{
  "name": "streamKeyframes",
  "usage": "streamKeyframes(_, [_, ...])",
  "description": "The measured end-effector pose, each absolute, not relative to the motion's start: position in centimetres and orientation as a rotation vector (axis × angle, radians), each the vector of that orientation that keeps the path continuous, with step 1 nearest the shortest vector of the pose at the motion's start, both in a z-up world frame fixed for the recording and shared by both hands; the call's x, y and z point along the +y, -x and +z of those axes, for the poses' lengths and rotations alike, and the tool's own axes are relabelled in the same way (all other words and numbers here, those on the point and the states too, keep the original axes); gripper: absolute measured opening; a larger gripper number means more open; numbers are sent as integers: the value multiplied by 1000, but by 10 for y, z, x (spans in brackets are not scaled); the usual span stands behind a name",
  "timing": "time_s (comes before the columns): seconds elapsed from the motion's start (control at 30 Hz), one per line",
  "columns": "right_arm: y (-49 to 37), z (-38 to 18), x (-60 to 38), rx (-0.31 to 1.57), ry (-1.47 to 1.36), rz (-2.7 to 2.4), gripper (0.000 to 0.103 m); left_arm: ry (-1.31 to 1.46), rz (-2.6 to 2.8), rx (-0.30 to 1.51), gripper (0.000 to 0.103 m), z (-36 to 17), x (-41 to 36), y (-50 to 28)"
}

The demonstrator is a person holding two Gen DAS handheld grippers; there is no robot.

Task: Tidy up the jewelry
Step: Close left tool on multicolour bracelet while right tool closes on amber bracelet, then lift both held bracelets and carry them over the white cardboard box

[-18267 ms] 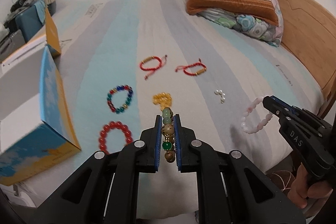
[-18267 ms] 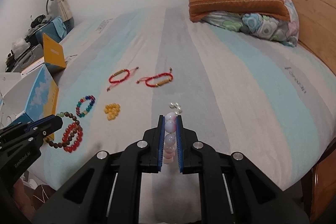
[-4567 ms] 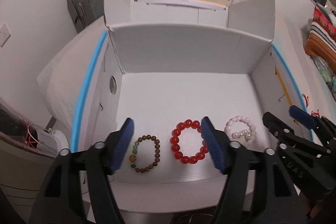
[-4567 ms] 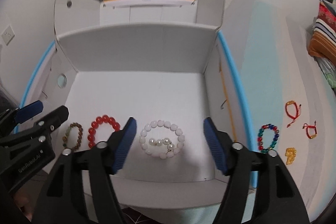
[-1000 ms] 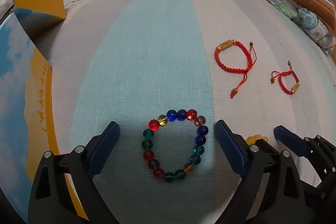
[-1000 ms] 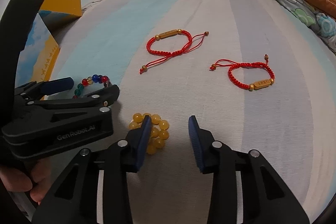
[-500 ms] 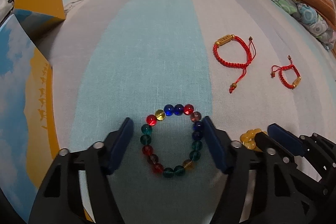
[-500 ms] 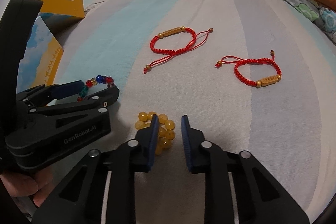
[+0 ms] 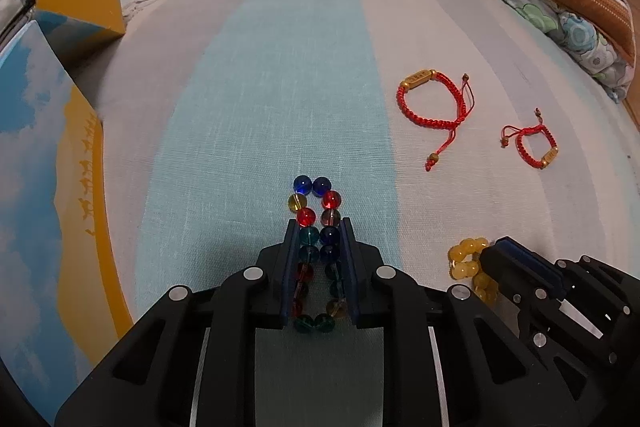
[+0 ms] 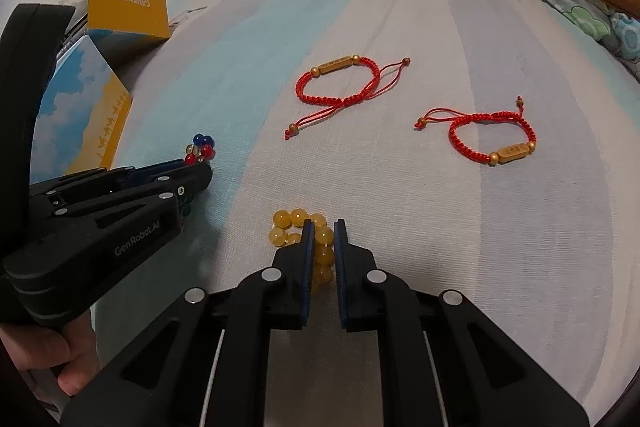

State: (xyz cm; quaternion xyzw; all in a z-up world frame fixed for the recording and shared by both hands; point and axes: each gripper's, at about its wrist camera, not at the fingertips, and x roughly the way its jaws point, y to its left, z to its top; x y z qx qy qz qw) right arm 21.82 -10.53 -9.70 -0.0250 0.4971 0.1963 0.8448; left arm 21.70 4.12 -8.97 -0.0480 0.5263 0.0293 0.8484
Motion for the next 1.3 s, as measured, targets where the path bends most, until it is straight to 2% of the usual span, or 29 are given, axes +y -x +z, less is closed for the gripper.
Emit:
streamKeyframes(0.63, [-206,-61,-124,947,6,402,9,112,21,1050,19,-64,37,-203])
streamKeyframes(0.7, [-205,-57,-125,939,2,403,9,110,16,1041,11,-60,36,-202])
streamKeyframes(1.03, [-196,-41,-130,898,-5,410,9,108,11,1031,11,-54,36,-201])
streamKeyframes(1.1, [-197,-43,-130,901,-1,411,9,112,38,1027,13,-56,39,-202])
streamKeyframes(1.23, [-197,-45,-129,909,2,411,9,102,67,1048,32,-67,42,-209])
streamKeyframes(1.3, [-197,-46,-129,912,3,412,9,99,72,1063,32,-73,43,-212])
